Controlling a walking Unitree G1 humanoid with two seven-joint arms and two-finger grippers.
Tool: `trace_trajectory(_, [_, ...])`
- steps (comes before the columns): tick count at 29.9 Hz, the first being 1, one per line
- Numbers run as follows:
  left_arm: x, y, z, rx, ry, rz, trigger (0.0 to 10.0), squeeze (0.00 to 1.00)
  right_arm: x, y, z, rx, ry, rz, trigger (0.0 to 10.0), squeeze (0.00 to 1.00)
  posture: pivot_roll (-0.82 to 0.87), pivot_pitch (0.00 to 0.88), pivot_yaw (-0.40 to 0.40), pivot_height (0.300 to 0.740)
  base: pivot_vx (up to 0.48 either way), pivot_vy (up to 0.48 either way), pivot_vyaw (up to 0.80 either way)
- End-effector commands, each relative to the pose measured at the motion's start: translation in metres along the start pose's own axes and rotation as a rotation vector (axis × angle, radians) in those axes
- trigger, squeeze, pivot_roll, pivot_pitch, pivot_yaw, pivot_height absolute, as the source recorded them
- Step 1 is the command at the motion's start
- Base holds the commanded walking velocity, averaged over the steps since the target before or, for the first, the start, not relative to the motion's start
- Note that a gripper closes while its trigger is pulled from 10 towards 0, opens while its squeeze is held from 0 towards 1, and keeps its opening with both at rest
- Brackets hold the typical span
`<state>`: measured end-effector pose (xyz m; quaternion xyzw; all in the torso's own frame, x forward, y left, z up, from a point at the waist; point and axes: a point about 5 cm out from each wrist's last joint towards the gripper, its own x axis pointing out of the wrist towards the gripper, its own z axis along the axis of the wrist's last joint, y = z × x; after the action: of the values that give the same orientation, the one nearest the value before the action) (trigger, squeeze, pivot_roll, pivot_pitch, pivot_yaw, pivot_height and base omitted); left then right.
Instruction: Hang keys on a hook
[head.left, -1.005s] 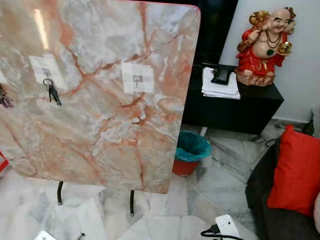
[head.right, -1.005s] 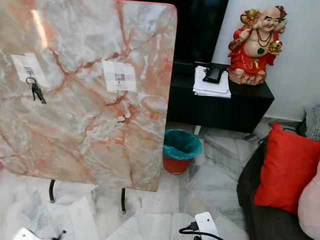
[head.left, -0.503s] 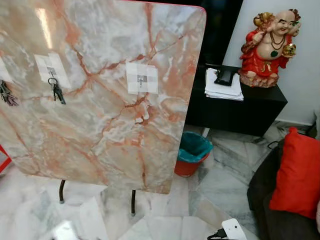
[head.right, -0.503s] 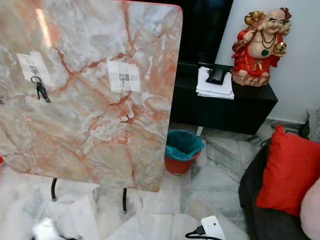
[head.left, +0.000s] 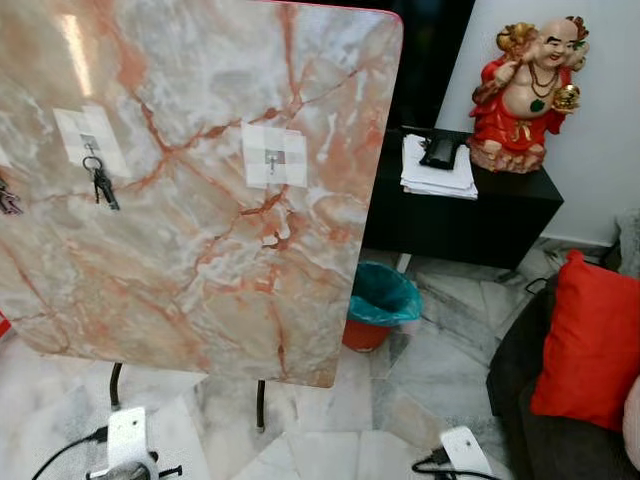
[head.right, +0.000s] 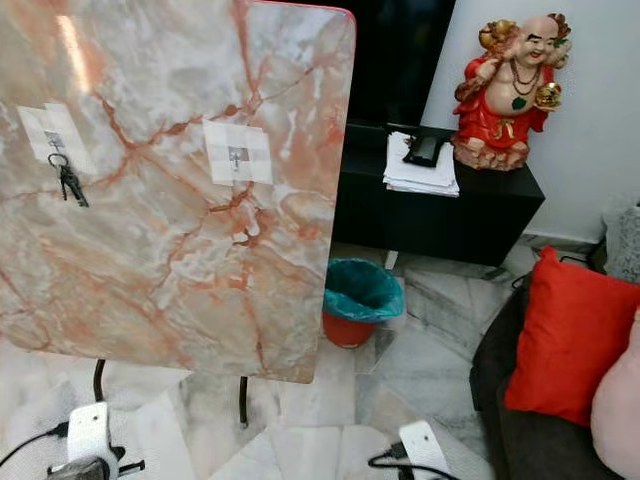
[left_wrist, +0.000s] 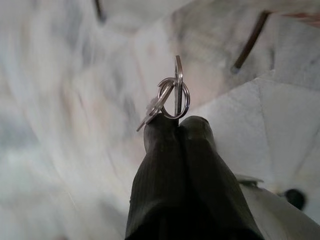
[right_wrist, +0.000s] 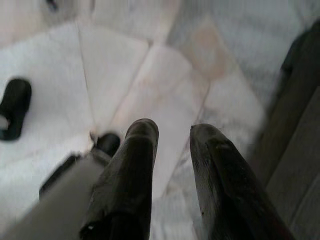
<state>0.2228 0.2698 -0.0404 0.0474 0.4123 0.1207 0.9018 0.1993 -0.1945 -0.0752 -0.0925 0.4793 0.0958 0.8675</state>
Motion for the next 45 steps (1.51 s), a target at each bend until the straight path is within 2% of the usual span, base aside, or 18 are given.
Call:
trace_trajectory(1, [0.000,-0.001,0.026,0.097,-0.107,-0.044,10.0,0.00,-0.001,-0.013,0.022,-0.040,-0.076,-0.032,10.0,0.00,0.16,0.000,-0.100,0.740,0.000,0.000,0.00])
trace_trajectory(4, [-0.006,-0.016,0.050,0.219,-0.209,-0.282,10.0,0.00,-0.003,-0.020,0.056,-0.118,-0.181,-0.027,10.0,0.00,0.16,0.000,-0.102,0.740,0.000,0.000,0.00])
trace_trajectory(5, [-0.006,-0.016,0.050,0.219,-0.209,-0.282,10.0,0.00,-0.003,-0.020,0.056,-0.118,-0.181,-0.027,10.0,0.00,0.16,0.000,-0.102,0.740,0.000,0.000,0.00])
trace_trajectory(7, [-0.019,-0.023,0.067,0.404,-0.271,-0.472,10.0,0.00,-0.011,-0.030,0.097,-0.233,-0.299,0.030,10.0,0.00,0.16,0.000,-0.095,0.740,0.000,0.000,0.00])
trace_trajectory(8, [-0.019,-0.023,0.067,0.404,-0.271,-0.472,10.0,0.00,-0.011,-0.030,0.097,-0.233,-0.299,0.030,10.0,0.00,0.16,0.000,-0.095,0.740,0.000,0.000,0.00])
trace_trajectory(10, [-0.032,-0.028,0.077,0.544,-0.298,-0.605,10.0,0.00,-0.020,-0.032,0.125,-0.347,-0.375,0.097,10.0,0.00,0.15,0.000,-0.093,0.740,0.000,0.000,0.00])
trace_trajectory(12, [-0.042,-0.034,0.083,0.623,-0.309,-0.693,10.0,0.00,-0.025,-0.031,0.139,-0.440,-0.409,0.142,10.0,0.00,0.15,0.000,-0.087,0.740,0.000,0.000,0.00])
trace_trajectory(14, [-0.054,-0.042,0.088,0.686,-0.321,-0.802,10.0,0.00,-0.030,-0.028,0.152,-0.505,-0.446,0.194,10.0,0.00,0.14,0.000,-0.082,0.740,0.000,0.000,0.00])
trace_trajectory(16, [-0.075,-0.054,0.093,0.786,-0.333,-0.980,10.0,0.00,-0.040,-0.021,0.170,-0.615,-0.497,0.296,10.0,0.00,0.14,0.000,-0.077,0.740,0.000,0.000,0.00])
trace_trajectory(19, [-0.091,-0.062,0.094,0.913,-0.329,-1.106,10.0,0.00,-0.048,-0.011,0.179,-0.725,-0.523,0.394,10.0,0.00,0.14,0.000,-0.074,0.740,0.000,0.000,0.00])
trace_trajectory(22, [-0.107,-0.065,0.098,1.144,-0.275,-1.213,10.0,0.00,-0.059,0.009,0.187,-0.896,-0.533,0.549,10.0,0.00,0.14,0.000,-0.060,0.740,0.000,0.000,0.00])
trace_trajectory(23, [-0.108,-0.064,0.100,1.192,-0.266,-1.209,10.0,0.00,-0.061,0.013,0.188,-0.916,-0.535,0.578,10.0,0.00,0.14,0.000,-0.059,0.740,0.000,0.000,0.00])
trace_trajectory(27, [-0.112,-0.066,0.110,1.269,-0.268,-1.193,10.0,0.00,-0.070,0.025,0.195,-0.958,-0.559,0.652,10.0,0.00,0.13,0.000,-0.054,0.740,0.000,0.000,0.00])
trace_trajectory(29, [-0.111,-0.069,0.114,1.308,-0.265,-1.170,10.0,0.00,-0.074,0.035,0.194,-1.022,-0.556,0.702,10.0,0.00,0.13,0.000,-0.052,0.740,0.000,0.000,0.00])
trace_trajectory(40, [-0.121,-0.074,0.126,1.367,-0.300,-1.164,10.0,0.00,-0.087,0.054,0.194,-1.066,-0.574,0.800,10.0,0.01,0.14,0.000,-0.059,0.740,0.000,0.000,0.00])
trace_trajectory(41, [-0.122,-0.075,0.128,1.360,-0.311,-1.171,10.0,0.00,-0.088,0.057,0.194,-1.051,-0.584,0.819,10.0,0.69,0.14,0.000,-0.060,0.740,0.000,0.000,0.00])
trace_trajectory(42, [-0.126,-0.076,0.132,1.335,-0.340,-1.190,10.0,0.00,-0.092,0.063,0.195,-1.032,-0.602,0.863,10.0,1.00,0.14,0.000,-0.059,0.740,0.000,0.000,0.00])
trace_trajectory(45, [-0.133,-0.078,0.141,1.304,-0.385,-1.217,10.0,0.00,-0.099,0.073,0.195,-1.030,-0.621,0.931,10.0,1.00,0.14,0.000,-0.058,0.740,0.000,0.000,0.00])
